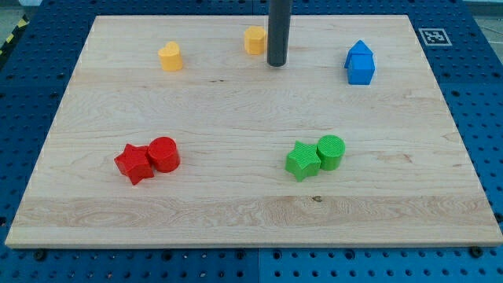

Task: Move the yellow hexagon to the right side of the yellow heart

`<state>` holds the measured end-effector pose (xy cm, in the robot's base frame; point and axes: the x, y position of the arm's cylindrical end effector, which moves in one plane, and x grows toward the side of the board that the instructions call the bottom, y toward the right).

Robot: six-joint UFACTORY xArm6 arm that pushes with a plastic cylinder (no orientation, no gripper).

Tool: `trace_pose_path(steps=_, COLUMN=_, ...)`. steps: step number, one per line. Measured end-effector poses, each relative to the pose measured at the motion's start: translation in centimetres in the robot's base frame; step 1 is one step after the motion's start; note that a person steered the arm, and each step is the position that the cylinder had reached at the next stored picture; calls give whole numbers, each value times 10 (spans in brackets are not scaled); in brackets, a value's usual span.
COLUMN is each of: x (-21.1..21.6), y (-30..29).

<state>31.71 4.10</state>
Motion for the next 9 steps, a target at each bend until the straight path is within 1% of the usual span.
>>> trace_pose_path(steps=1, x=-6, y=1)
trace_pose_path(steps=2, x=-22, y=0)
trace_pose_path(steps=4, x=-28, y=0)
trace_pose_path(steps=6, x=-57, y=0)
trace_pose_path(steps=7, x=-64, y=-1)
trace_pose_path(steps=8, x=-64, y=-11)
trace_pose_path(steps=9, x=-64, y=-36)
